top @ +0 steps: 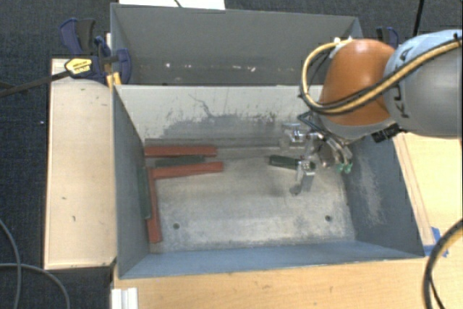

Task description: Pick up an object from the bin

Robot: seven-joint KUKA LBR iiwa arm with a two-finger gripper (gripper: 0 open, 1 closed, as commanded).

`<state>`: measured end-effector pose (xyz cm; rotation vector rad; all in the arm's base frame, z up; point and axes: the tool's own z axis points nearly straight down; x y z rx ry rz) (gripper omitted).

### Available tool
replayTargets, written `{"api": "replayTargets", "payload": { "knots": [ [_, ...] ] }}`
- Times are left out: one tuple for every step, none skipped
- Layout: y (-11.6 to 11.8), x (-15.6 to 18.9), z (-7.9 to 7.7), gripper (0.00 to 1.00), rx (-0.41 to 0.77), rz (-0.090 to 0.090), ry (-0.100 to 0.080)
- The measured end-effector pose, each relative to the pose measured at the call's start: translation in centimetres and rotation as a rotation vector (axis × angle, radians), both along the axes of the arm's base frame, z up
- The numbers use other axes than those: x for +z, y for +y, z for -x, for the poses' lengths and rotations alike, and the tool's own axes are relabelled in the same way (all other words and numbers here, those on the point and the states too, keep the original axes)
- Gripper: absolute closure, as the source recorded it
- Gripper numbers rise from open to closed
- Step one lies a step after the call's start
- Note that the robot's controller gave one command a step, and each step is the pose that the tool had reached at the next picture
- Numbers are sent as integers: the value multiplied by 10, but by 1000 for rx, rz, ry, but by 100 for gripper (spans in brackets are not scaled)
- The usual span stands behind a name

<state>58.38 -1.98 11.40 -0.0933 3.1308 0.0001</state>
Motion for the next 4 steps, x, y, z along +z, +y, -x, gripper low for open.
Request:
{"api": "replayTargets", "payload": {
  "knots": [
    [-31,-36,3,0,71,0,9],
    [-32,-42,-5,100,-9,0,3],
    [-32,-43,-4,0,-9,0,5],
    [-32,-43,-4,100,-9,0,6]
  ]
}}
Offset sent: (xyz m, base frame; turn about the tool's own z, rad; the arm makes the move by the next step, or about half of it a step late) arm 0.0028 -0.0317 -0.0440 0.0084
